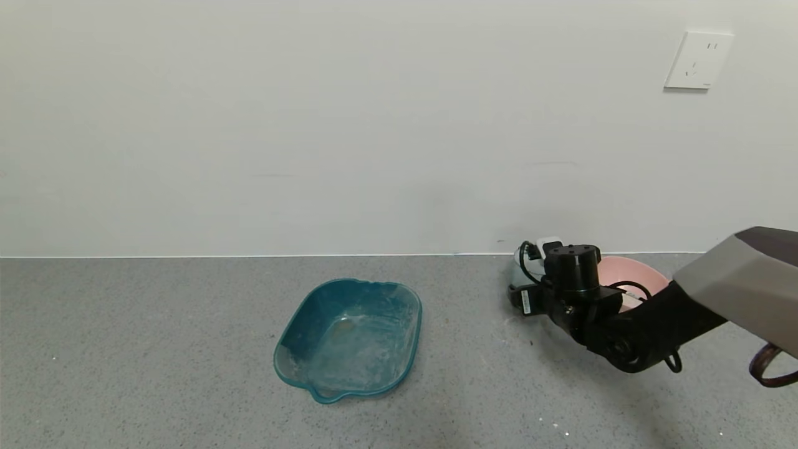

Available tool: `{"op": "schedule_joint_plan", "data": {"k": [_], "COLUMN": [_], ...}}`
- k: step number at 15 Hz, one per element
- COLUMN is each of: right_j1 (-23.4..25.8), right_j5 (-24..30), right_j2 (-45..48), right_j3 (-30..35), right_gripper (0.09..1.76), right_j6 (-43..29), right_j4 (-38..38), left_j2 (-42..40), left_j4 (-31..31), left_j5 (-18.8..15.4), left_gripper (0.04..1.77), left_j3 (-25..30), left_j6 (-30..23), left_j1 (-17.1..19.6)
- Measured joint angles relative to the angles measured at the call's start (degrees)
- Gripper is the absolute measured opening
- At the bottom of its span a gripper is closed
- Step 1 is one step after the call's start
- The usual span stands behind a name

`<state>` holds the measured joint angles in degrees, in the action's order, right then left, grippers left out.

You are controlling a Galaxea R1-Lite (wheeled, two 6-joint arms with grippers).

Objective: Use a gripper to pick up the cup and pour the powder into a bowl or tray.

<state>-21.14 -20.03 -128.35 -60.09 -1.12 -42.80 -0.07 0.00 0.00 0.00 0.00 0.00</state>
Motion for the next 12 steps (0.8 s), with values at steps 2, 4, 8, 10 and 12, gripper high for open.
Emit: {"op": "schedule_joint_plan", "data": {"k": [2,4,8,10,12], "right_j1": [-0.07,-0.18,-0.94,-1.44,-1.87], "right_j5": [1.62,2.97,3.36,3.77,4.62], "right_j2": [3.30,7.00,14.93,19.59,24.69], "right_j3": [3.15,6.38,10.80,12.65,14.09], "right_gripper": [1.68,1.69,1.69,1.70,1.70], "right_j6": [0.00,0.05,0.05,0.07,0.07], "right_j4": [1.40,2.49,6.69,9.84,13.59], "left_j2": [0.00,0.00,0.00,0.00,0.00], "left_j4": [0.00,0.00,0.00,0.00,0.00], "left_j5": [0.00,0.00,0.00,0.00,0.00], "left_gripper": [1.72,1.72,1.72,1.72,1.72], "left_j3": [0.00,0.00,0.00,0.00,0.00], "left_j6": [0.00,0.00,0.00,0.00,0.00], "left_j1": [0.00,0.00,0.02,0.00,0.00]}}
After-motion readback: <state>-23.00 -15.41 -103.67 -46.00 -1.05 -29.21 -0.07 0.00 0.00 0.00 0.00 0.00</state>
